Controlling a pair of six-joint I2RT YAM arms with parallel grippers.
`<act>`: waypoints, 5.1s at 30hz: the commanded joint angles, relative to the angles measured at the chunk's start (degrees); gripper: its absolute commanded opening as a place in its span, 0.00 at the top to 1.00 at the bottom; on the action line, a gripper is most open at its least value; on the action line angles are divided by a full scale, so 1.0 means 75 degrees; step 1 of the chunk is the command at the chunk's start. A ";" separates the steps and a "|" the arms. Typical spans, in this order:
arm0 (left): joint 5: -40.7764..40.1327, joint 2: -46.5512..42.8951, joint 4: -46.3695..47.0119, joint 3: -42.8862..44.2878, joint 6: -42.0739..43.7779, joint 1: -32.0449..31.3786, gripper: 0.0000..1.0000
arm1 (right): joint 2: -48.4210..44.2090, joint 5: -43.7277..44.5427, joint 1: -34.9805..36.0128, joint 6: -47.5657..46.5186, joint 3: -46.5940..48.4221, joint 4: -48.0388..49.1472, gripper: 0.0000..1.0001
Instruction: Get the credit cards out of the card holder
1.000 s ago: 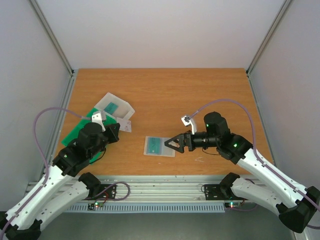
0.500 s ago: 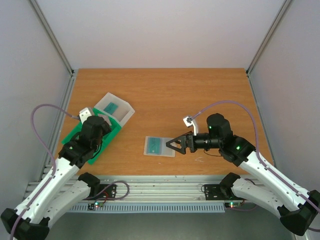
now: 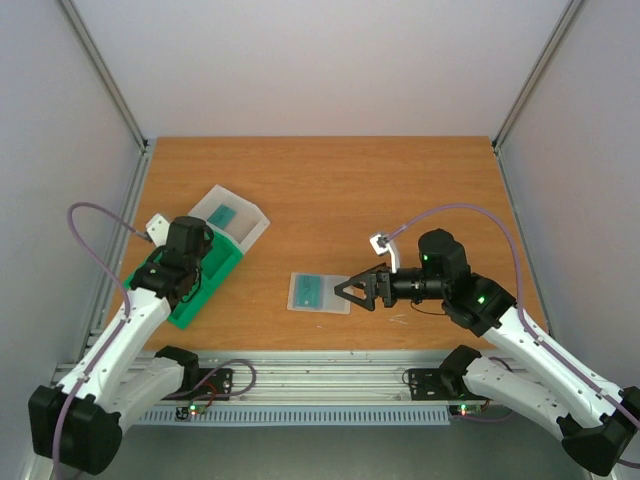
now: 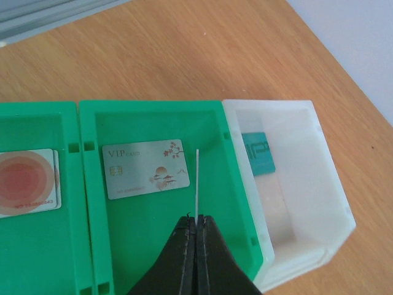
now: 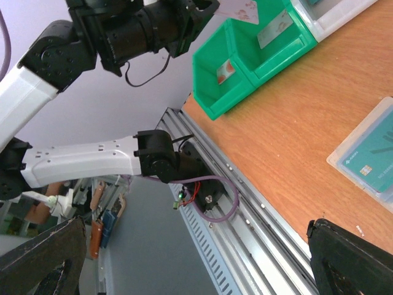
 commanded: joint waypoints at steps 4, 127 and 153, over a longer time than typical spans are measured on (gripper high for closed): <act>0.0300 0.0873 0.1537 -0.0148 -0.0446 0.0563 1.00 | -0.0168 0.0203 0.0037 -0.0355 0.0054 -0.0457 0.02; 0.6927 0.0773 0.0222 0.0509 0.2854 0.1038 0.14 | 0.2612 0.1935 0.0038 0.0287 0.1300 -0.2250 0.03; 0.8247 0.1695 0.2106 -0.0829 0.2234 -0.0941 0.55 | 0.5304 0.1504 0.0044 0.1679 0.0636 0.0956 0.70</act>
